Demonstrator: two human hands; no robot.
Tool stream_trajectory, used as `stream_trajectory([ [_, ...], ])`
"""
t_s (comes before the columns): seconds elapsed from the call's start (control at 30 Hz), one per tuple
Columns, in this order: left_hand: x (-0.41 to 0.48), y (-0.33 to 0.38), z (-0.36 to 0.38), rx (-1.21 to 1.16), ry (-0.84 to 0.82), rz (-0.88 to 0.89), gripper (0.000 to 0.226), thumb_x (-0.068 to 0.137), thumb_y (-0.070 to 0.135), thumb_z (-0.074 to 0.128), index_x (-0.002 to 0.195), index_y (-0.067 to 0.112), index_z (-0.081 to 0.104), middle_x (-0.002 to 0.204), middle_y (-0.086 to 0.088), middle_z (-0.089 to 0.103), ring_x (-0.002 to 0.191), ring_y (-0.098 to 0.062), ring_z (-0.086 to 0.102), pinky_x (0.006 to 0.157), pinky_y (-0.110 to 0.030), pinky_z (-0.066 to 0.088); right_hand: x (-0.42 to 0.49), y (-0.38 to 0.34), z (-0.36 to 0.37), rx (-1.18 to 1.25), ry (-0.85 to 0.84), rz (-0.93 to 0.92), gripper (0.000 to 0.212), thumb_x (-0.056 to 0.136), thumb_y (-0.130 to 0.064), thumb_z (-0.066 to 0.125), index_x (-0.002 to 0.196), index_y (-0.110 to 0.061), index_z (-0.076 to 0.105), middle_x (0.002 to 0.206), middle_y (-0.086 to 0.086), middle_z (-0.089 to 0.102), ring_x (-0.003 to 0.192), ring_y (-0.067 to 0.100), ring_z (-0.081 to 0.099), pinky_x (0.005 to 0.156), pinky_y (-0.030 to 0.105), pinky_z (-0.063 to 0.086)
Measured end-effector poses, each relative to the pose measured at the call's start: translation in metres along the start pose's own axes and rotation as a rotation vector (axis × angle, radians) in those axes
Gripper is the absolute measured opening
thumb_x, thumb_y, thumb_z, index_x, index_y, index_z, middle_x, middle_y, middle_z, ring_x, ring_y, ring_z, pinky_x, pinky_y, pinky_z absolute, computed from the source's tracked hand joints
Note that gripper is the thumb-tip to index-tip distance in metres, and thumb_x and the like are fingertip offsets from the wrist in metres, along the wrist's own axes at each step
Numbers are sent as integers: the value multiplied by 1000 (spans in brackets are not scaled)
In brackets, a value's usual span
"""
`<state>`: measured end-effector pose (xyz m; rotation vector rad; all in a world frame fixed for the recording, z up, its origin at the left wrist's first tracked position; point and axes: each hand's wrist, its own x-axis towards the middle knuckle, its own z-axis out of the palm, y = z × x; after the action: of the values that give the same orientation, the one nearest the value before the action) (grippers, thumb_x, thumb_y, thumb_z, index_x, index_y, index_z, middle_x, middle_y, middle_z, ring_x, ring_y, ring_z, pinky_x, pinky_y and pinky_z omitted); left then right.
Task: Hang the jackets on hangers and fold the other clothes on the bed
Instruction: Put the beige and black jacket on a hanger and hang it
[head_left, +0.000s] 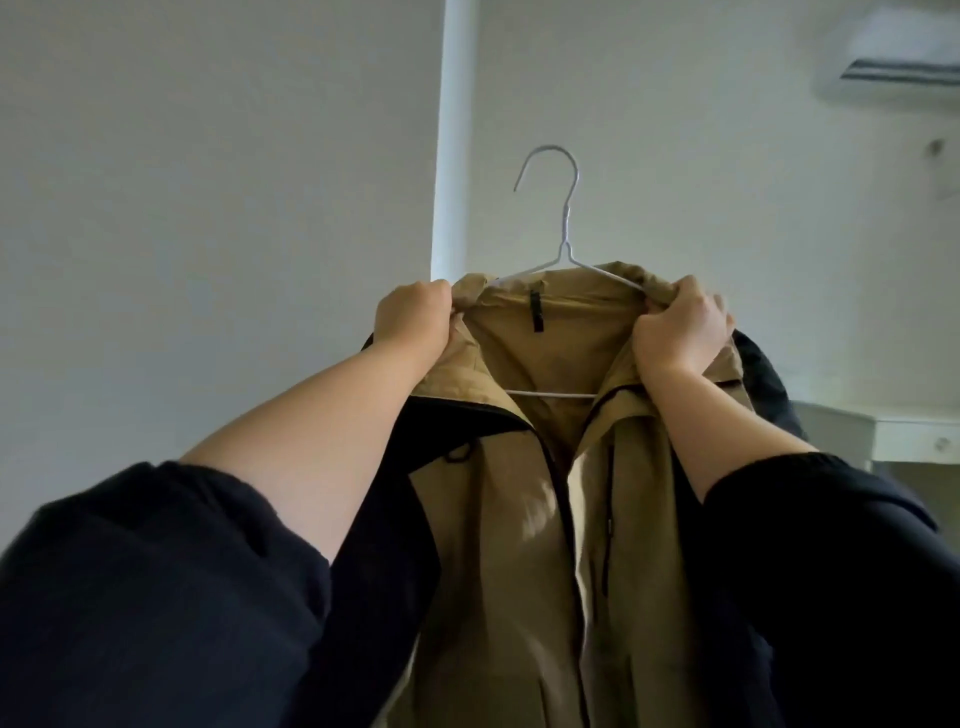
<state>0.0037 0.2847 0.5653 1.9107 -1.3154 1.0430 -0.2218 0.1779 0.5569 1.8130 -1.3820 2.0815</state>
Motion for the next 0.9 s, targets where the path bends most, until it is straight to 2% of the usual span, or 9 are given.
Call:
stream_trajectory([
  [0.2,-58,39,123,-44,-233,-6,24,101,25,42,99,9,60,99,-9,64,79,-23,54,64,-30,37,-54,128,36,-218,-134,-17,12,82,-4,48,91,-9,53,100,13,61,98,32,48,91,41,32],
  [0.33,-100,53,197,-25,-376,-64,30,98,28,45,113,9,64,113,-7,55,101,-25,51,75,-28,39,-92,193,64,-359,-260,23,16,87,-7,49,97,-7,61,107,15,56,104,33,44,94,41,32],
  [0.5,-146,60,264,63,-625,-57,22,98,20,44,93,11,64,70,0,46,60,-17,42,48,-24,24,-133,251,102,-578,-477,67,19,89,-14,50,88,-8,68,101,15,58,99,35,47,90,40,34],
  [0.6,-167,61,302,-58,-676,-143,19,96,22,47,88,10,60,87,-5,60,76,-24,53,58,-29,38,-159,274,122,-537,-546,214,19,91,-17,49,90,-8,66,93,15,66,84,34,55,75,35,39],
  [0.67,-178,64,325,-244,-684,-249,21,97,26,47,98,10,61,102,-10,64,91,-28,58,66,-32,43,-173,285,134,-424,-552,350,22,93,-21,50,107,-10,64,102,15,66,94,35,58,76,35,41],
  [0.7,-185,66,337,-359,-713,-285,25,98,25,46,114,12,58,113,-10,63,100,-29,58,73,-34,45,-182,291,140,-343,-575,411,28,94,-21,50,120,-12,59,111,14,65,104,34,57,83,36,42],
  [0.77,-206,74,358,-599,-835,-320,51,98,22,45,147,22,30,139,-6,49,119,-28,52,93,-37,46,-199,299,150,-186,-669,482,47,95,-19,50,141,-15,40,130,9,57,121,30,51,95,35,40],
  [0.8,-220,77,368,-680,-877,-323,63,97,20,46,151,28,15,148,-3,37,128,-28,45,102,-40,43,-210,303,153,-138,-714,497,54,95,-19,49,146,-18,32,136,5,52,125,27,48,98,34,39],
  [0.9,-268,82,394,-621,-910,-285,72,94,15,51,152,28,9,157,-1,20,141,-24,28,112,-42,33,-249,324,157,-192,-857,516,46,95,-21,48,141,-17,42,135,5,53,124,25,50,99,33,40],
])
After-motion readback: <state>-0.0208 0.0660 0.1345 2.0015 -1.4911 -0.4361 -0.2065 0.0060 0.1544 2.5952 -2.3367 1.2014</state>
